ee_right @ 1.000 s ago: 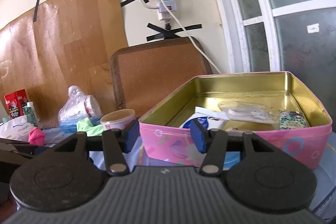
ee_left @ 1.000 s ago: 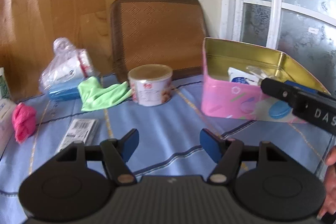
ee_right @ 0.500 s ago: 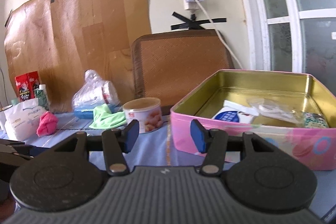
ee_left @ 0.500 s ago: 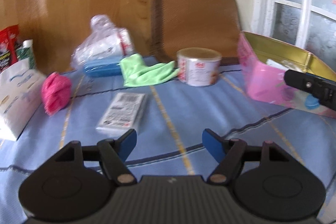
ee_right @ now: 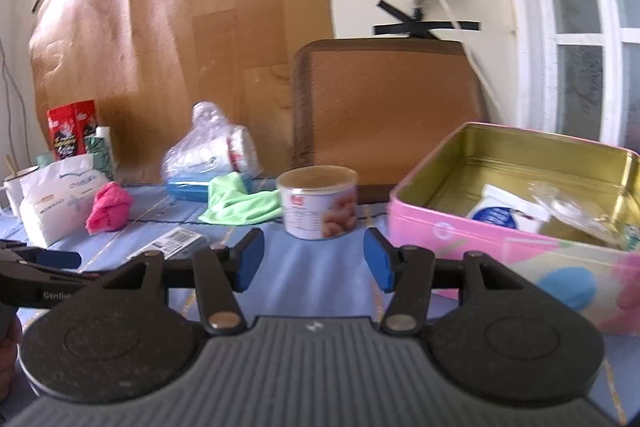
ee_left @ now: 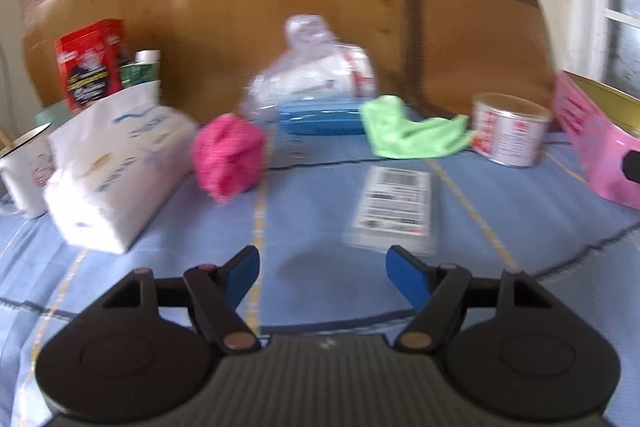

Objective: Organize soft objects

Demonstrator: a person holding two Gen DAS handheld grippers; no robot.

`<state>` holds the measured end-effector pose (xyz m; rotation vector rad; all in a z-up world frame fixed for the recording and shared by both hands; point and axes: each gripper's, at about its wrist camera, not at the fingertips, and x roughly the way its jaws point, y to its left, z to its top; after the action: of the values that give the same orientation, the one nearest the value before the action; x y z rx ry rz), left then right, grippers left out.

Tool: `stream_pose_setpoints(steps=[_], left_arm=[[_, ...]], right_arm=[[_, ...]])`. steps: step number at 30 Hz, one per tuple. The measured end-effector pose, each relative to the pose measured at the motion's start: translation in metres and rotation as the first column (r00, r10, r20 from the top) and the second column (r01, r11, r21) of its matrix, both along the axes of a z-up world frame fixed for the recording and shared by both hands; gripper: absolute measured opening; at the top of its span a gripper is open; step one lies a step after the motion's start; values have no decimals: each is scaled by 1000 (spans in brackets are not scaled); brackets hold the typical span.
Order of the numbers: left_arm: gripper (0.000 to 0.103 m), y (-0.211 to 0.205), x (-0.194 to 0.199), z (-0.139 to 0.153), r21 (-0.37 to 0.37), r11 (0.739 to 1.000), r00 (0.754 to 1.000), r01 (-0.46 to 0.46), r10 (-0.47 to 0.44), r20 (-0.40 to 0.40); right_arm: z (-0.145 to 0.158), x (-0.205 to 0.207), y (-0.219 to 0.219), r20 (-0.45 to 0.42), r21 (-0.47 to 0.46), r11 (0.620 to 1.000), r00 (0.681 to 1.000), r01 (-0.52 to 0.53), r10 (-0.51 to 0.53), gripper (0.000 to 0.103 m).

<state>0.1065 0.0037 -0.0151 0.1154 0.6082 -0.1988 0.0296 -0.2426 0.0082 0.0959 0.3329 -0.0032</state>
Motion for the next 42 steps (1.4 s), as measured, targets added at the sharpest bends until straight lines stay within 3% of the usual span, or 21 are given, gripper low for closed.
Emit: stream_pose_setpoints(steps=[8,14,18,23,25,27,29,37,42], left_arm=[[72,21,3,3,-108,992,998,-59,60,11],[72,23,2,3,-127,990,997,-69,72,21],[73,24,2,3,-132,989,997,-68,72,29],[75,24,2,3,-137,988,997,-64,69,36],[75,24,3,3,-141,988,997,-62,68,35],[75,24,3,3,-146,987,997,-63,68,34],[75,25,3,3,-151,986,997,-65,70,32],[76,27,5,3,-166,984,997,-65,70,24],[77,30,4,3,-187,981,998,-54,59,22]], right_arm=[[6,51,35,-30,-50,987,988,-152,151,59],[-4,129,76,-148,-108,960,959,-259,242,59],[-15,169,98,-222,-154,948,944,-280,243,59],[-26,200,95,-308,-90,963,927,-253,215,58],[-26,199,91,-314,-63,962,920,-264,232,54],[-25,191,90,-301,-71,955,919,-288,254,25],[-25,179,90,-293,-80,951,919,-299,264,10],[-11,105,73,-177,-103,943,939,-315,295,8],[-2,34,50,-141,-66,930,927,-360,349,8]])
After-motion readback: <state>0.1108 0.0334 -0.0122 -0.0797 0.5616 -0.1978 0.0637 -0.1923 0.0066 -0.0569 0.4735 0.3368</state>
